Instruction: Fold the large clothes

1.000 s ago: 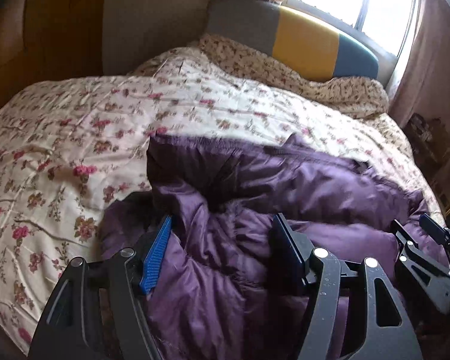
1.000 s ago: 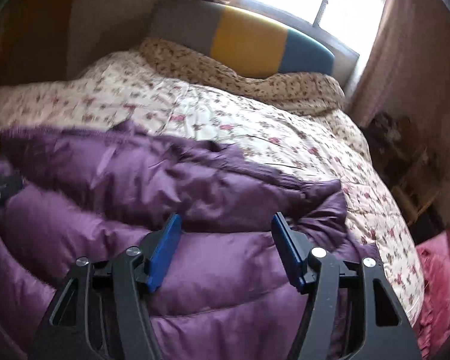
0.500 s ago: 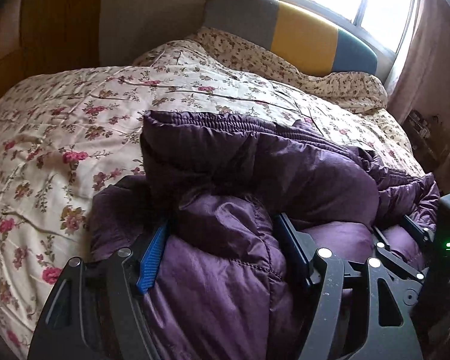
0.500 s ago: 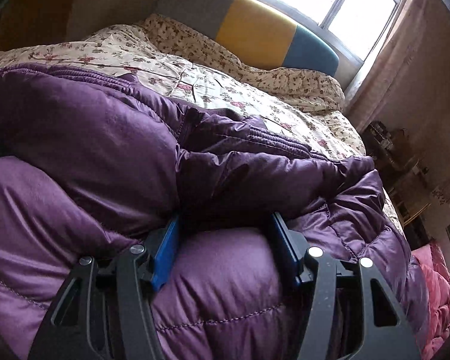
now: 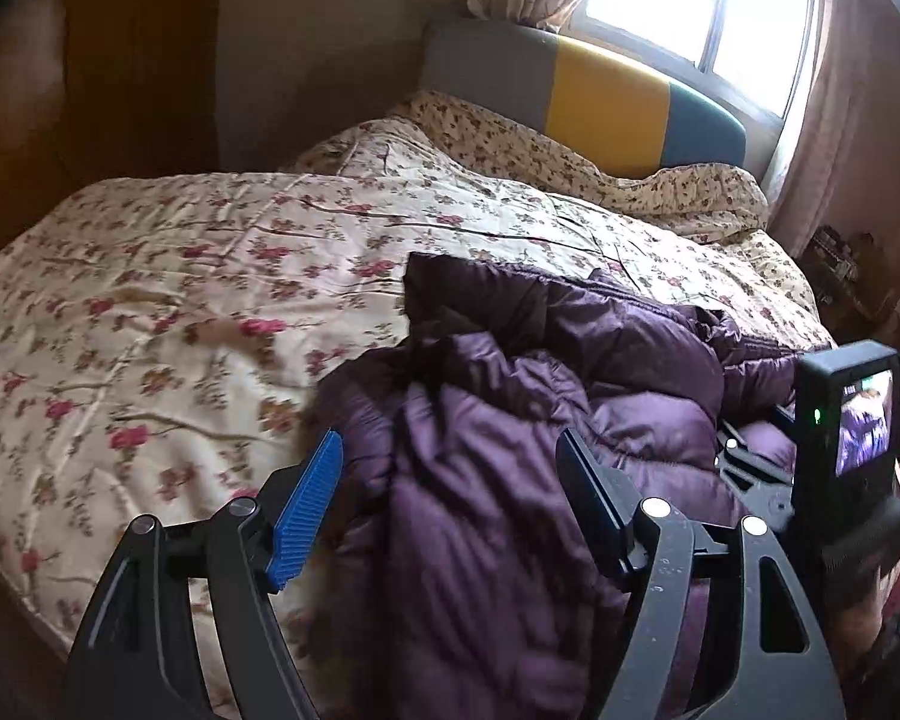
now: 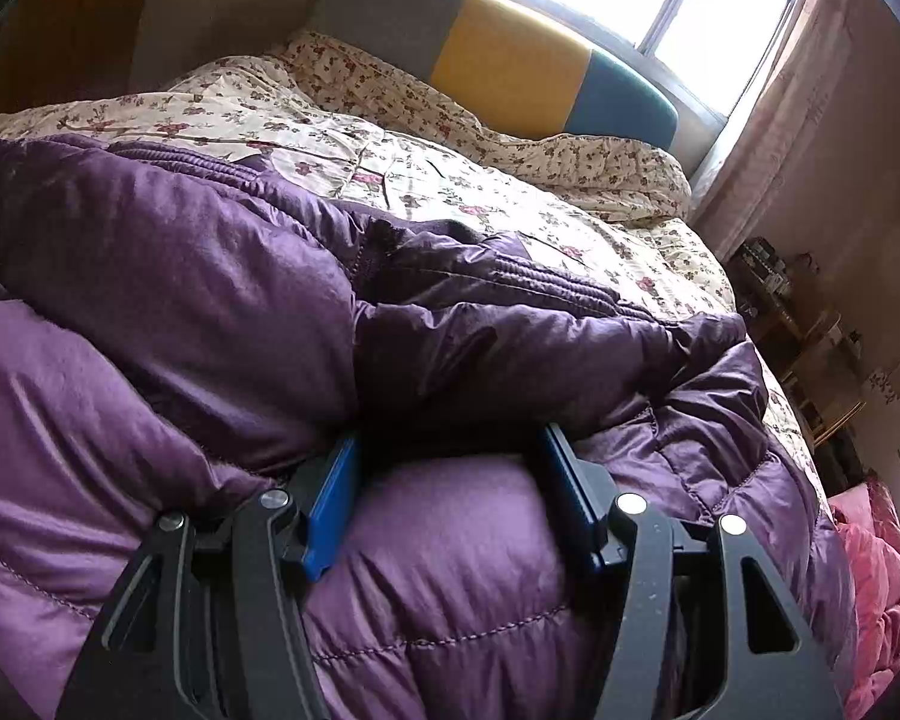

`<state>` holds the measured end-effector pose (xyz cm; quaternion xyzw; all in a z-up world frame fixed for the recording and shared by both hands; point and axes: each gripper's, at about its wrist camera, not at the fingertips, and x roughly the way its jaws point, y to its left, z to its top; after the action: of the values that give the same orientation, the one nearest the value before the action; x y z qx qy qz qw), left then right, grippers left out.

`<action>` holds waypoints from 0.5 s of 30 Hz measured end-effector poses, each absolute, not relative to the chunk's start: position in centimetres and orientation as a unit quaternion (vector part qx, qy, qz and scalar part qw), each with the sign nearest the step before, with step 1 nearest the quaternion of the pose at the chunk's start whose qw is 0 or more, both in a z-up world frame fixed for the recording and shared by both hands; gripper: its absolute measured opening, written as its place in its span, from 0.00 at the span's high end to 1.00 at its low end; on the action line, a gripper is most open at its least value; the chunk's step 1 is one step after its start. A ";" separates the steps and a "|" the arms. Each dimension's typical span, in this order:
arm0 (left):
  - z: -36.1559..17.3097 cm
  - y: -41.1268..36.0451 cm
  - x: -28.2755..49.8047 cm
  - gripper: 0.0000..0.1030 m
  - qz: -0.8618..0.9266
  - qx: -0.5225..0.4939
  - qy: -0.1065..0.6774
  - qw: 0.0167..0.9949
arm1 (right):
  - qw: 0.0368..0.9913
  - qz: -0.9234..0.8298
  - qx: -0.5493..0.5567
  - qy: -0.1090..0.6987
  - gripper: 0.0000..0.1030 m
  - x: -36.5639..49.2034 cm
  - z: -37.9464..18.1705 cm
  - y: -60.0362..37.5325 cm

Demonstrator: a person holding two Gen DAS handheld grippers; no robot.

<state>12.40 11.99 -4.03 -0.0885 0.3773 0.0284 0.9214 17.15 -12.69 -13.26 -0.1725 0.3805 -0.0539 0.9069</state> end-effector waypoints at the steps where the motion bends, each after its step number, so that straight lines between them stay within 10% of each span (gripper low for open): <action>1: -4.0 12.2 12.1 0.29 0.030 -0.088 0.377 0.922 | 0.907 -0.054 -0.173 0.380 0.43 17.1 -13.3 -12.7; 15: -7.6 17.8 9.4 0.23 -0.068 -0.234 0.414 0.877 | 0.909 -0.048 -0.161 0.382 0.43 17.1 -13.1 -13.0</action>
<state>9.39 17.77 -7.62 -0.2345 0.4140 -0.0677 0.8770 17.12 -12.95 -13.09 -0.1606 0.3817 -0.0477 0.9090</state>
